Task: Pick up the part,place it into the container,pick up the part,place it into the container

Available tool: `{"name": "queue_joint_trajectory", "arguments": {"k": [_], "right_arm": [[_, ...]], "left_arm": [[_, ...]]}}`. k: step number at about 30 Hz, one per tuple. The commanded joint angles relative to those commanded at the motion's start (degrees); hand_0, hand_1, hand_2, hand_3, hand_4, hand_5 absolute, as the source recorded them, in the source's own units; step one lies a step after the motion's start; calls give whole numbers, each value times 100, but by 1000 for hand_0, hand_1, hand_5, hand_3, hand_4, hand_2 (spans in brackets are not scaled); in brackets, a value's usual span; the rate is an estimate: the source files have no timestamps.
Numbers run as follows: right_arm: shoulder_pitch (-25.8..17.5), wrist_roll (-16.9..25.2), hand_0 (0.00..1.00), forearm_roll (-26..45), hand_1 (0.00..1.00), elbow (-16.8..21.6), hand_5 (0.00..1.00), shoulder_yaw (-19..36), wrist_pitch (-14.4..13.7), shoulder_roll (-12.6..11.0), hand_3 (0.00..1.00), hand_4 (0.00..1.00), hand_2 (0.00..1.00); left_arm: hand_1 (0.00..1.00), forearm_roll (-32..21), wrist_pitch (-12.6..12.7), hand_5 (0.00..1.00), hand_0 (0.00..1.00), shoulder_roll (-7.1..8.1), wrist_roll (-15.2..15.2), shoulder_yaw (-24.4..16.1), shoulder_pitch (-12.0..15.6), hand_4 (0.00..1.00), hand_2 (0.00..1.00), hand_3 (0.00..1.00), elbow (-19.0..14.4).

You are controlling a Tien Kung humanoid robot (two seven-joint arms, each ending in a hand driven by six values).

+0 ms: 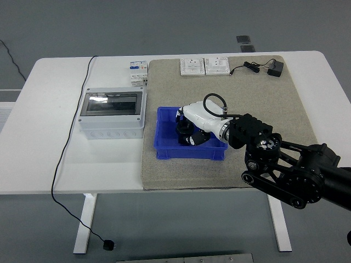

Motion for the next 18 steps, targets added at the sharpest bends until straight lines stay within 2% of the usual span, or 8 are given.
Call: {"name": "queue_joint_trajectory", "arguments": {"k": [3, 4, 18], "right_arm": [[15, -10, 309, -31, 426, -27, 49, -3, 0, 16, 668, 573, 691], [19, -13, 305, -35, 419, -35, 64, -3, 3, 21, 671, 612, 703], [9, -79, 306, -70, 418, -155, 72, 42, 3, 78, 687, 635, 731]], "left_arm": [[363, 8, 0, 386, 698, 1, -1, -4, -1, 603, 623, 563, 0], [363, 13, -1, 386, 698, 2, 0, -7, -2, 603, 622, 563, 0], [356, 5, 27, 387, 699, -1, -9, -13, 8, 603, 619, 561, 0]]}}
